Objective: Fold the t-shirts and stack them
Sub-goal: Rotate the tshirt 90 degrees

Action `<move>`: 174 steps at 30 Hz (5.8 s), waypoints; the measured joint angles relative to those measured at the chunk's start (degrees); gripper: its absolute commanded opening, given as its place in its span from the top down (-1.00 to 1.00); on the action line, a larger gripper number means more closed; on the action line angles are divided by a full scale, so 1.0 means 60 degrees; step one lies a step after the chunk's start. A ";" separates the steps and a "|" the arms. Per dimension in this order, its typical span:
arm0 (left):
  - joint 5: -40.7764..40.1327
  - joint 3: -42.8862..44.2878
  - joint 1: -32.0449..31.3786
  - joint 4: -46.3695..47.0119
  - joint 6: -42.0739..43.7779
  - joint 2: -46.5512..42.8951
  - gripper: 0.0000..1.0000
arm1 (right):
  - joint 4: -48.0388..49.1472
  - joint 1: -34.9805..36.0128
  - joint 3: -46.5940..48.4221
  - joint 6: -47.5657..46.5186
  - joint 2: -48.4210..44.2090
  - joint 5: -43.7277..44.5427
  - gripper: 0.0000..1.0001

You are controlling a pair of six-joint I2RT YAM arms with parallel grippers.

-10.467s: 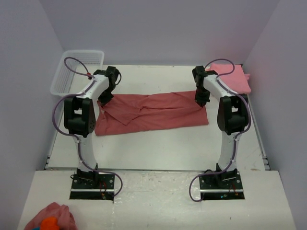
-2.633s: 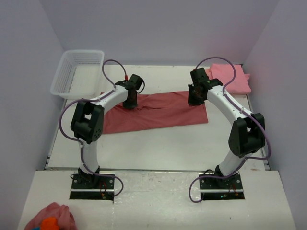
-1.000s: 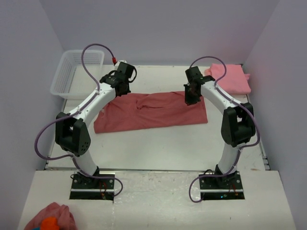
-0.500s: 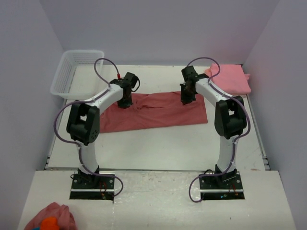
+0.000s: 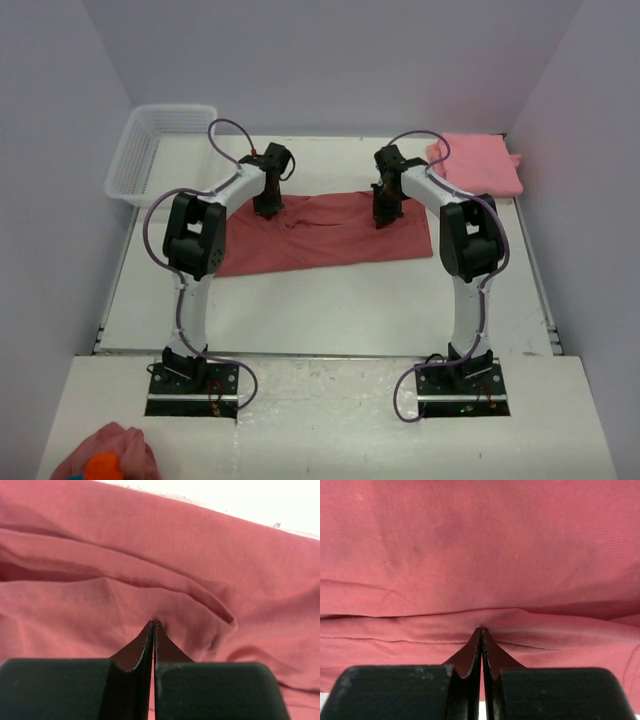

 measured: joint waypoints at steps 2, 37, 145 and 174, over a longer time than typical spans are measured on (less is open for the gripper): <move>0.0102 0.0109 0.0033 -0.0004 0.0007 0.0237 1.00 | -0.0011 0.0000 0.0000 0.0033 0.0117 -0.0076 1.00; 0.2794 0.5133 0.0477 0.0681 0.1818 0.3479 0.99 | 0.1614 0.1763 -0.3220 0.1628 -0.1657 -0.0025 1.00; 0.4499 0.5657 -0.0211 0.3162 0.2375 0.4299 1.00 | 0.3111 0.5213 -0.5377 0.2514 -0.3100 0.0532 1.00; 0.3005 0.3096 -0.0240 0.3198 0.2703 0.1220 -0.93 | 0.2022 0.5446 -0.5198 0.2069 -0.4674 0.1978 0.19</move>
